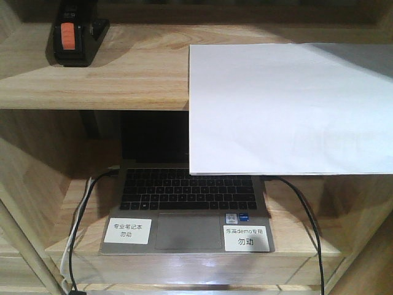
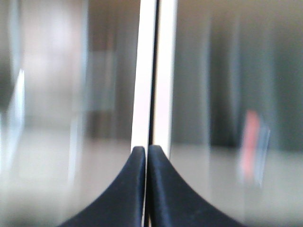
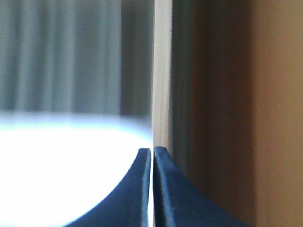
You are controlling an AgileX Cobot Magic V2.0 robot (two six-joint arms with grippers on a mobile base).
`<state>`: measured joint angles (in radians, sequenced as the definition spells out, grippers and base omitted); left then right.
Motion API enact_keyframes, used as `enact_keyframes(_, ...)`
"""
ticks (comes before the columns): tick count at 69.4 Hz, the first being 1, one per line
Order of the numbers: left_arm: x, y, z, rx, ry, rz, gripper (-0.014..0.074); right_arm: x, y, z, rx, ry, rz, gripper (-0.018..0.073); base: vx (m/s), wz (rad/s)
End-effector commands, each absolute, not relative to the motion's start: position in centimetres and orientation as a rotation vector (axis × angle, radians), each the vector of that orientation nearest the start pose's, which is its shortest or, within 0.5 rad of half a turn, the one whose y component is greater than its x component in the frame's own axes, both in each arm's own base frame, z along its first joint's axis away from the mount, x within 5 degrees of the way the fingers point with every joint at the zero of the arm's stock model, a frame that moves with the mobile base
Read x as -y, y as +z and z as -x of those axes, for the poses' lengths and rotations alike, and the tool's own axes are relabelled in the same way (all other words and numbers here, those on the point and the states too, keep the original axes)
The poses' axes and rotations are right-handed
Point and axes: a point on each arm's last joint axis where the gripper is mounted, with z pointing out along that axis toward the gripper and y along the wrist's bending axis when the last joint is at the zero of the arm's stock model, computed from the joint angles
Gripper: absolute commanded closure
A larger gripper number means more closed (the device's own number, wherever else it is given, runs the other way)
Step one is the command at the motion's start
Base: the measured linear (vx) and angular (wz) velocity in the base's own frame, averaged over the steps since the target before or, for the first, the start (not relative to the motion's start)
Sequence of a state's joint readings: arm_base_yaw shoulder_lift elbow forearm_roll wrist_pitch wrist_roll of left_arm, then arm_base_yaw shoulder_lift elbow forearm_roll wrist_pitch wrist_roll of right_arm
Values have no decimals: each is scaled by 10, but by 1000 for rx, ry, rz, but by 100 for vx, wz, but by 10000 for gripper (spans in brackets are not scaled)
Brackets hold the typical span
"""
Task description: Grab stapler and paper to desk for stapling
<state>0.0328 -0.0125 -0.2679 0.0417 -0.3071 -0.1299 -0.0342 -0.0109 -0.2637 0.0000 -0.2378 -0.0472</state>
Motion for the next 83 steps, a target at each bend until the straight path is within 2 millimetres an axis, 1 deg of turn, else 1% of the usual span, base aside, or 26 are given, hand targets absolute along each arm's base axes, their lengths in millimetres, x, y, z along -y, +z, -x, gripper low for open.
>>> enact_keyframes(1, 1, 377, 12, -773, -72, 44, 603, 0, 365, 5, -786, -94, 12, 565, 0, 0)
enact_keyframes(3, 1, 393, 20, -753, -71, 43, 603, -1, 375, 9, -773, -94, 11, 565, 0, 0)
enact_keyframes(4, 1, 398, 22, -756, -71, 44, 603, -1, 382, 12, -757, -94, 11, 565, 0, 0)
enact_keyframes(7, 1, 416, 28, -753, -66, 43, 603, -1, 394, 13, -764, -94, 11, 565, 0, 0)
enact_keyframes(8, 1, 425, 30, -752, -62, 42, 603, -1, 402, 16, -757, -93, 10, 565, 0, 0)
enact_keyframes(9, 1, 428, 29, -757, -62, 43, 603, -1, 410, 18, -751, -94, 10, 565, 0, 0)
enact_keyframes(12, 2, 449, 38, -741, -61, 43, 603, -1, 424, 20, -760, -94, 10, 565, 0, 0)
enact_keyframes(14, 1, 456, 35, -763, -61, 46, 603, -1, 436, 23, -761, -93, 10, 565, 0, 0)
enact_keyframes(16, 1, 468, 39, -761, -60, 46, 603, -1, 443, 20, -776, -93, 10, 565, 0, 0)
enact_keyframes(19, 1, 482, 41, -782, -59, 49, 603, -1, 461, 21, -791, -93, 10, 565, 0, 0)
enact_keyframes(23, 1, 498, 35, -831, -58, 55, 601, -1, 480, 21, -817, -93, 9, 565, 0, 0)
enact_keyframes(27, 1, 510, 31, -886, -56, 61, 598, 0, 493, 10, -888, -92, 10, 565, 0, 0)
enact_keyframes(29, 0, 515, 26, -920, -56, 64, 596, 0, 499, 10, -909, -92, 10, 564, 0, 0)
enact_keyframes(32, 0, 520, 19, -959, -55, 68, 591, 0, 507, -1, -971, -91, 10, 563, 0, 0)
enact_keyframes(35, 0, 523, 10, -988, -54, 70, 586, 0, 512, -9, -1016, -90, 10, 561, 0, 0)
enact_keyframes(36, -1, 524, 6, -997, -54, 71, 582, 1, 512, -16, -1052, -90, 10, 561, 0, 0)
enact_keyframes(39, -1, 525, -2, -1011, -54, 72, 573, 1, 515, -26, -1107, -88, 10, 557, 0, 0)
enact_keyframes(44, -1, 523, -18, -1065, -55, 76, 547, 2, 513, -43, -1197, -80, 9, 544, 0, 0)
enact_keyframes(49, -2, 518, -33, -1143, -56, 83, 503, 2, 508, -57, -1270, -78, 10, 522, 0, 0)
enact_keyframes(51, -2, 515, -39, -1186, -61, 89, 470, 2, 505, -64, -1308, -58, 5, 506, 0, 0)
enact_keyframes(56, -2, 508, -49, -1283, -75, 101, 402, 1, 500, -72, -1375, -20, -5, 465, 0, 0)
enact_keyframes(65, -2, 495, -62, -1432, -80, 115, 221, -1, 491, -81, -1472, 24, -12, 333, 0, 0)
enact_keyframes(71, -2, 488, -66, -1506, -78, 121, 84, -1, 488, -81, -1506, 27, -10, 211, 0, 0)
enact_keyframes(75, -3, 485, -68, -1542, -69, 123, -12, -1, 487, -81, -1519, 28, -10, 105, 0, 0)
enact_keyframes(80, -3, 482, -70, -1576, -67, 126, -119, -1, 487, -81, -1524, 37, -18, 1, 0, 0)
enact_keyframes(83, -3, 481, -71, -1585, -66, 126, -138, -1, 487, -81, -1525, 42, -24, -67, 0, 0)
